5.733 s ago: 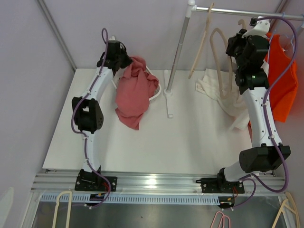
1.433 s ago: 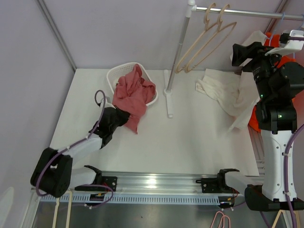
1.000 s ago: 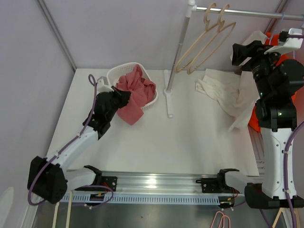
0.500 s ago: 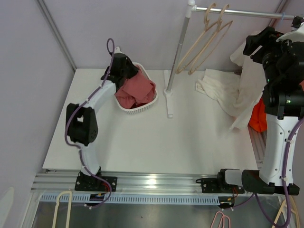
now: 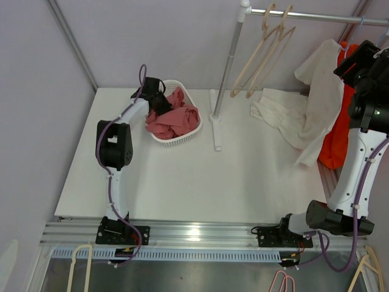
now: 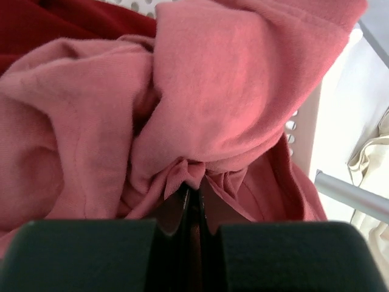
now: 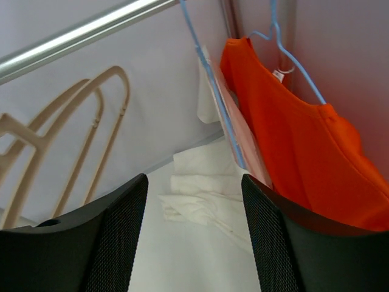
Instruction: Remove the t-shirt from the hanger
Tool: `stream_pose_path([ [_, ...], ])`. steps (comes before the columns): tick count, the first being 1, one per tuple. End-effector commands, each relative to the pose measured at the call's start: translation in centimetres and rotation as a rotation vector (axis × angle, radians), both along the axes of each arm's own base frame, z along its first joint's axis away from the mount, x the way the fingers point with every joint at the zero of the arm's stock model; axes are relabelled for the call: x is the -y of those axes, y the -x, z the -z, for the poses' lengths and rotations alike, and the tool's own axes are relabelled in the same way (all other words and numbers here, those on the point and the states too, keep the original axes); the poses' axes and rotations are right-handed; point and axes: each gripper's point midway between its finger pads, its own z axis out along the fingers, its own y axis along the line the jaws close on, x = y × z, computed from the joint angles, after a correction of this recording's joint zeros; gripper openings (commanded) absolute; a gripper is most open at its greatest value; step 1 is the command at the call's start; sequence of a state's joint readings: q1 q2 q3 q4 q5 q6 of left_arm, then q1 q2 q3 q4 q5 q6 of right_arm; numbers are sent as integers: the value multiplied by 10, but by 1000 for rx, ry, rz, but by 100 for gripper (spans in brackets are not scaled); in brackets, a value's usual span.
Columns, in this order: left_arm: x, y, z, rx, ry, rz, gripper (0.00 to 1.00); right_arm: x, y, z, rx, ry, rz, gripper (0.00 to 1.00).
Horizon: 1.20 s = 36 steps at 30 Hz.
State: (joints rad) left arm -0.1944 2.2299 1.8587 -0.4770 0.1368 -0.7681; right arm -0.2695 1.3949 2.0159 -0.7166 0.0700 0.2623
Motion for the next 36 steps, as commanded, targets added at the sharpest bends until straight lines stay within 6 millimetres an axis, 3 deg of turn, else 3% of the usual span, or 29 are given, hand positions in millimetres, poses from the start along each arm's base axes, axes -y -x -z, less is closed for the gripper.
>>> stream_pose_path([
  [1,0,26,-9,-49,14,16,9,13,2,-4,22,-2,22,67],
  [3,-1,24,-22,-12,8,19,11,19,-3,-5,31,5,15,66],
  [4,0,23,-30,11,5,43,19,21,-5,-9,40,17,8,66],
  [6,0,23,-37,30,5,52,54,27,-16,-3,30,12,-23,65],
  [7,-2,22,-48,51,4,41,81,23,-20,-4,33,15,-56,65],
  [9,-2,22,-55,86,10,44,99,24,-30,0,28,21,-82,64],
  [10,-1,23,-62,105,15,44,100,23,-32,0,30,25,-94,64],
  [16,-3,31,-145,327,12,53,100,27,-49,0,52,60,-125,64],
  [17,-4,38,-168,378,10,54,99,27,-56,1,55,61,-135,64],
  [20,-1,49,-199,490,-24,87,100,28,-67,0,74,57,-151,64],
  [21,-2,56,-222,562,-40,106,99,28,-70,-1,81,55,-156,64],
  [23,0,65,-238,615,-51,126,100,31,-79,2,89,56,-160,64],
  [24,-1,73,-260,682,-58,136,100,33,-81,1,94,57,-155,63],
  [25,-1,78,-258,686,-60,146,99,33,-84,1,98,57,-160,63],
  [31,-2,109,-290,809,-36,175,99,38,-112,18,82,46,-195,60],
  [36,0,121,-295,874,-43,188,100,45,-126,25,75,87,-202,60],
])
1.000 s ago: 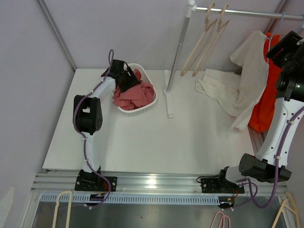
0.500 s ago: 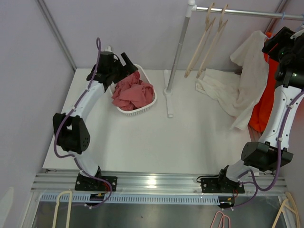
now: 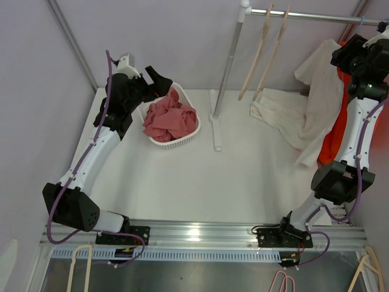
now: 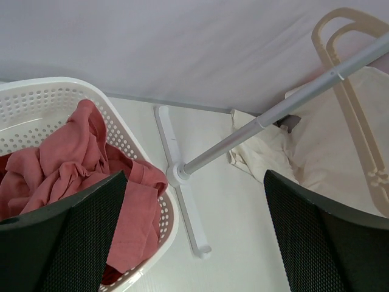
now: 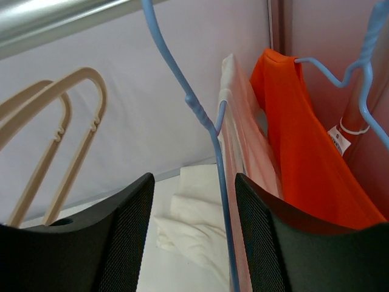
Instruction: Remove the t-shirt from the hanger
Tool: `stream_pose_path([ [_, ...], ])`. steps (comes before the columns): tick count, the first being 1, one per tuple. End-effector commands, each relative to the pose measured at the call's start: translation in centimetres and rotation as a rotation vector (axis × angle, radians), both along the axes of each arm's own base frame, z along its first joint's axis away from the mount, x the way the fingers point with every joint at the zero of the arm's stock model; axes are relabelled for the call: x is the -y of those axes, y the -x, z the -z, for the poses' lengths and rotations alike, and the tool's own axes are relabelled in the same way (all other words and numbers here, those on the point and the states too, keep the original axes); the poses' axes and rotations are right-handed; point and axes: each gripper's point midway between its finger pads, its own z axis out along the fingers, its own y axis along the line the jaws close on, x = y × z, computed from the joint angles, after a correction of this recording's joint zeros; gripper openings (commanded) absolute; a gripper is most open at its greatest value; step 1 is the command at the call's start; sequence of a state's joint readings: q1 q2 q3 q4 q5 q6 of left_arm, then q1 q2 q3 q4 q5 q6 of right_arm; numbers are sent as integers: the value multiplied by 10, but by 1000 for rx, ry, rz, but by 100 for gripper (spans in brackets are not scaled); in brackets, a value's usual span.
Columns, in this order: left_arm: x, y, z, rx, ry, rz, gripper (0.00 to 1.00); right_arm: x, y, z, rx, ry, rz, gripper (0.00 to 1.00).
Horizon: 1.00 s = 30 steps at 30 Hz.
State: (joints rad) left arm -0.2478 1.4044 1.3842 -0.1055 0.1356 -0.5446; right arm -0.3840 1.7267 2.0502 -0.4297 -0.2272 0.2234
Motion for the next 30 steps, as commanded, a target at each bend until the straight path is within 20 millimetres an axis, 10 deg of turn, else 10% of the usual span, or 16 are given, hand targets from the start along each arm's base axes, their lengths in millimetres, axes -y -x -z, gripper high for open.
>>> stream_pose_path([
  [1,6,7,-20,101,-16,34,99,4,-6,-31,95,82,-15,60],
  [13,17,18,-27,138,-32,94,99,17,-40,-37,148,101,-15,52],
  [23,29,15,-23,158,-29,144,99,16,-50,-31,132,83,-44,1],
  [30,32,15,-19,155,-25,159,100,2,-41,-64,198,54,-74,0],
])
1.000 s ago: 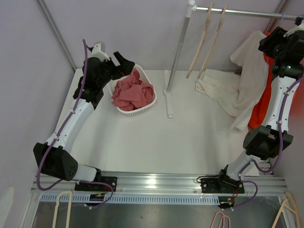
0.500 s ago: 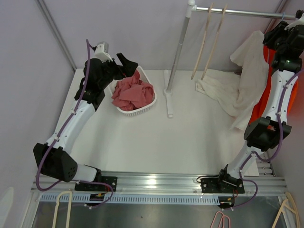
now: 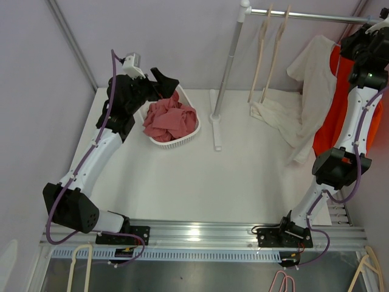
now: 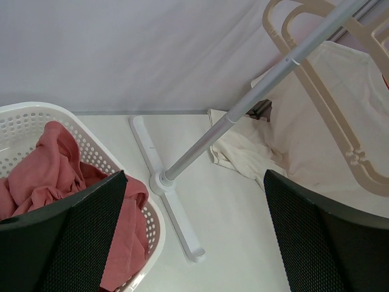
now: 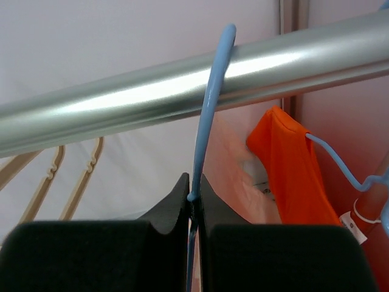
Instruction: Remove the t-shirt from the hanger
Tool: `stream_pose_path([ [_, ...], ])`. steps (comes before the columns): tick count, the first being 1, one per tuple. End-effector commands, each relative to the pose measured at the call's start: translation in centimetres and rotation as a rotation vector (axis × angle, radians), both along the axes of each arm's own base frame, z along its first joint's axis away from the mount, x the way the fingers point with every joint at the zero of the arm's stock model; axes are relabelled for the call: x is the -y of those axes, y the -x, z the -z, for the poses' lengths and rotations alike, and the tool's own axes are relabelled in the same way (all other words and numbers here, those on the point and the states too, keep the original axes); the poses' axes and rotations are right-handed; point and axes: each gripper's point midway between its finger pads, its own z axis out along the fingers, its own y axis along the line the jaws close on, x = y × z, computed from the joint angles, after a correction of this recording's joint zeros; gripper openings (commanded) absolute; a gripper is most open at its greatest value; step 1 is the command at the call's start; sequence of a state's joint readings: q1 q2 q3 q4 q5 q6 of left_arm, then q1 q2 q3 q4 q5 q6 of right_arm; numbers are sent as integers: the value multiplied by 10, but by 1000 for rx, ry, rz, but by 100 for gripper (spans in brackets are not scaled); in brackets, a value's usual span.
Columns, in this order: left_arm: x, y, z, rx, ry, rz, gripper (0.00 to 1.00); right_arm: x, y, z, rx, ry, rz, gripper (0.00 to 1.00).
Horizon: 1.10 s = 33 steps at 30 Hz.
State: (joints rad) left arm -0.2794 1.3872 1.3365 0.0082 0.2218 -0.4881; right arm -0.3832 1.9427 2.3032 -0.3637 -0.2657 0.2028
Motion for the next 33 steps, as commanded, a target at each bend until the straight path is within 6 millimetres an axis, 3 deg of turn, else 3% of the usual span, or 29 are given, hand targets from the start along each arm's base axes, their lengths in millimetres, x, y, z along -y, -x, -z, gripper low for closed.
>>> stream_pose_path([
  [1,8,5,-9,54,1,42,99,-15,10,-50,109,-4,-52,0],
  [6,14,8,-11,68,-4,60,99,-39,32,-84,181,14,-126,0],
  [12,24,25,-29,145,-36,71,97,-60,66,-108,205,34,-155,0],
  [14,25,31,-37,182,-64,61,96,-62,71,-98,175,14,-160,0],
  [15,33,38,-41,197,-68,78,96,-70,87,-108,194,18,-162,0],
  [17,34,48,-50,224,-73,66,96,-76,97,-105,190,12,-158,0],
  [18,40,53,-49,235,-85,82,97,-76,95,-87,156,-5,-147,0],
  [19,43,57,-51,246,-87,92,98,-85,114,-98,183,8,-145,0],
  [21,49,72,-59,283,-85,120,98,-82,120,-82,147,-17,-97,0],
  [22,50,77,-61,293,-84,130,99,-85,134,-88,158,-23,-79,0],
  [23,51,86,-69,319,-83,142,99,-81,139,-81,131,-43,-39,0],
  [26,60,104,-70,346,-97,191,99,-86,156,-80,113,-98,8,0],
  [27,63,117,-76,369,-92,219,99,-80,161,-74,88,-118,69,0],
  [30,74,140,-72,393,-94,275,99,-88,179,-72,71,-154,131,0],
  [31,75,151,-76,416,-86,296,99,-80,187,-73,79,-176,203,0],
  [32,79,156,-65,416,-97,314,99,-80,191,-72,75,-189,229,0],
  [33,86,174,-72,451,-80,346,99,-83,202,-72,74,-209,265,0],
])
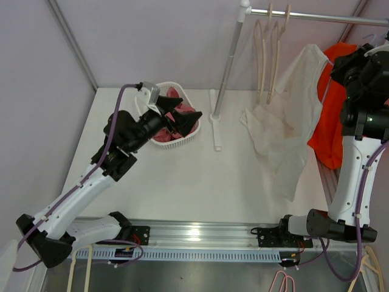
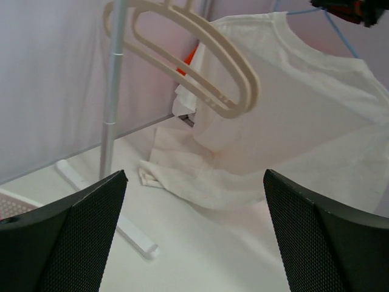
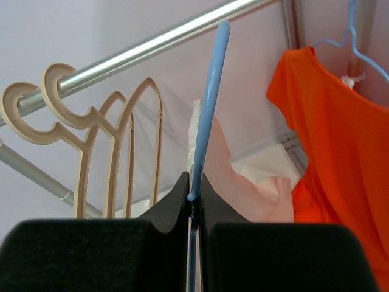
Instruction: Remove the t-shirt from the hanger
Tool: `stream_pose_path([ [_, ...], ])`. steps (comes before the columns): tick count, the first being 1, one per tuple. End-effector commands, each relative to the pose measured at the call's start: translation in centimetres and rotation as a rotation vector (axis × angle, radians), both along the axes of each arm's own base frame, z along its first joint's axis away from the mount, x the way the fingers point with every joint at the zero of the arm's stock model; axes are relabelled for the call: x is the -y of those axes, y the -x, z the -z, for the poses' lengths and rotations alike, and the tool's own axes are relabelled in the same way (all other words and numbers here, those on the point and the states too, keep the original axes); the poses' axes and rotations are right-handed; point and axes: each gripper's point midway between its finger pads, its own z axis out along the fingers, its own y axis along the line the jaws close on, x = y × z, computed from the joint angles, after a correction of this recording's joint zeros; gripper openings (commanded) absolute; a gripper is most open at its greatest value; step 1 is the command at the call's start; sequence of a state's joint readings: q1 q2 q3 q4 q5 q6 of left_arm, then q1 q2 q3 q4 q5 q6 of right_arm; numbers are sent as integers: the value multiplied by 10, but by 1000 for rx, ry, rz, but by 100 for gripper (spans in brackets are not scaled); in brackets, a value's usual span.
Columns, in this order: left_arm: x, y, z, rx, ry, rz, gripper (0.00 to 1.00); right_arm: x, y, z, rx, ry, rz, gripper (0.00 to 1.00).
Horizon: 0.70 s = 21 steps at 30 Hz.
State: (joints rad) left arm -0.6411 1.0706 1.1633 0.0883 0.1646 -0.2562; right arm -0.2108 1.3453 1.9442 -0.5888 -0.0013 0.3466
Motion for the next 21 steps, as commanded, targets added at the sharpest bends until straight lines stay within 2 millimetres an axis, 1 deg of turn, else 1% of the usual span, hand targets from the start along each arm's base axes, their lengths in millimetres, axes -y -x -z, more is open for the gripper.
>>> stream_pose_path([
  [1,14,37,-8,114,-1,86,99,12,38,-7,20,-86,201,0],
  [2,27,53,1,133,-26,135,99,10,43,-1,-5,-97,217,0],
  [3,34,62,8,145,-41,154,99,2,48,-2,-4,-105,210,0],
  [4,36,71,1,188,-32,159,99,5,54,1,-11,-115,255,0],
  [5,49,89,5,246,-54,208,99,-2,59,6,-25,-137,251,0],
  [6,55,98,15,250,-76,233,99,1,62,10,-36,-145,277,0],
  [7,61,106,14,327,-105,252,99,-2,66,12,-41,-153,301,0],
  [8,72,123,26,347,-128,307,99,-5,69,16,-51,-177,312,0],
  [10,82,135,31,387,-148,341,99,-12,74,19,-55,-201,318,0],
  [11,91,144,41,415,-179,361,99,-14,77,22,-65,-214,321,0],
  [12,95,148,47,429,-189,362,99,-17,78,22,-64,-224,314,0],
  [13,98,151,41,463,-169,356,99,-22,80,22,-64,-242,304,0],
  [14,103,159,46,487,-177,365,100,-24,81,24,-75,-244,302,0],
  [15,107,160,50,492,-181,360,100,-26,82,23,-77,-240,306,0],
  [16,110,163,44,511,-161,358,99,-26,83,24,-79,-240,312,0],
  [17,114,169,44,523,-158,373,99,-31,84,26,-84,-239,304,0],
  [18,120,171,46,521,-163,378,100,-31,85,26,-88,-228,306,0],
  [19,122,173,32,530,-141,380,100,-33,85,28,-90,-225,305,0],
  [21,133,180,33,521,-155,414,100,-37,86,29,-91,-222,297,0],
])
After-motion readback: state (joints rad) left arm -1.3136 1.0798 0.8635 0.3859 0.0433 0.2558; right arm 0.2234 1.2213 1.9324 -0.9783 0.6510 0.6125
